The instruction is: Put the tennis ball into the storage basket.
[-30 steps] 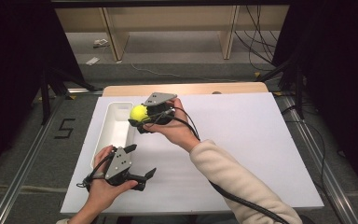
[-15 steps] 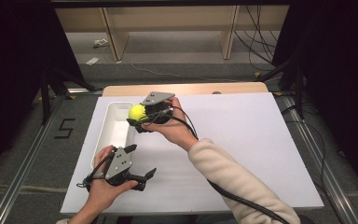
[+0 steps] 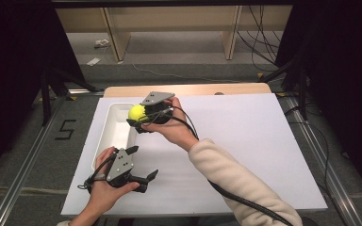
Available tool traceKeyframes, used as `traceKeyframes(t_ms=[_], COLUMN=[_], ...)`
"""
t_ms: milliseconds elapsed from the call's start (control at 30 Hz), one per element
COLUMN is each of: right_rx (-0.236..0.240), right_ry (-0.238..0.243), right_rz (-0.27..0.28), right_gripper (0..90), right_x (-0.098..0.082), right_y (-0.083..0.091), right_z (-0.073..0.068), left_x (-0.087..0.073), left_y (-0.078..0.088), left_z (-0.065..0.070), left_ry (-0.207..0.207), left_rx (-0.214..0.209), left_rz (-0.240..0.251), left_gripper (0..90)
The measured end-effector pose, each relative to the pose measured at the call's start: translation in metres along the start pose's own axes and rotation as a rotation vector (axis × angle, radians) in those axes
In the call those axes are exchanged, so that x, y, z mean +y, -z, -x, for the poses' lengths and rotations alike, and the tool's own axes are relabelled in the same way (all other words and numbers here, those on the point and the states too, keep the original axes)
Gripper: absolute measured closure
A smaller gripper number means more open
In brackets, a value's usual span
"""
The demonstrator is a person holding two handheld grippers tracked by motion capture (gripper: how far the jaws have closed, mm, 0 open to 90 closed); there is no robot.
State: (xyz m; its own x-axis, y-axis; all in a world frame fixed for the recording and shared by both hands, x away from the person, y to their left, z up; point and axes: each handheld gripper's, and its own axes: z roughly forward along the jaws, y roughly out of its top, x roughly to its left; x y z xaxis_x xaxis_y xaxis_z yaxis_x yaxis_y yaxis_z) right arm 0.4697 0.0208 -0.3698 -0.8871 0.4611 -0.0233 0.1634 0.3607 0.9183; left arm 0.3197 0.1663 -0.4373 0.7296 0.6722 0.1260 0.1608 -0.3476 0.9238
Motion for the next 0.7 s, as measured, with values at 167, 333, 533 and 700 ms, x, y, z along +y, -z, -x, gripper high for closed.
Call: traceKeyframes(t_ms=[167,333,533,700], right_rx=[0.001,0.002,0.009,0.011], right_ry=[0.002,0.002,0.000,0.000], right_rz=[-0.001,-0.002,-0.006,-0.006], right_gripper=[26.0,26.0,26.0,26.0], right_x=[0.0013,0.0030,0.0021,0.0024], right_y=[-0.0020,-0.0040,-0.0070,-0.0098], right_z=[0.0005,-0.0003,-0.0019,-0.0021], left_x=[0.0000,0.0000,0.0001,0.0000], left_y=[-0.0001,0.0001,0.0000,0.0001], left_z=[0.0001,0.0000,0.0002,0.0000], left_ry=[0.000,0.001,0.000,0.000], left_rx=[-0.002,-0.001,-0.001,-0.001], left_rz=[0.000,0.001,0.000,0.001], left_gripper=[0.7,0.7,0.7,0.7])
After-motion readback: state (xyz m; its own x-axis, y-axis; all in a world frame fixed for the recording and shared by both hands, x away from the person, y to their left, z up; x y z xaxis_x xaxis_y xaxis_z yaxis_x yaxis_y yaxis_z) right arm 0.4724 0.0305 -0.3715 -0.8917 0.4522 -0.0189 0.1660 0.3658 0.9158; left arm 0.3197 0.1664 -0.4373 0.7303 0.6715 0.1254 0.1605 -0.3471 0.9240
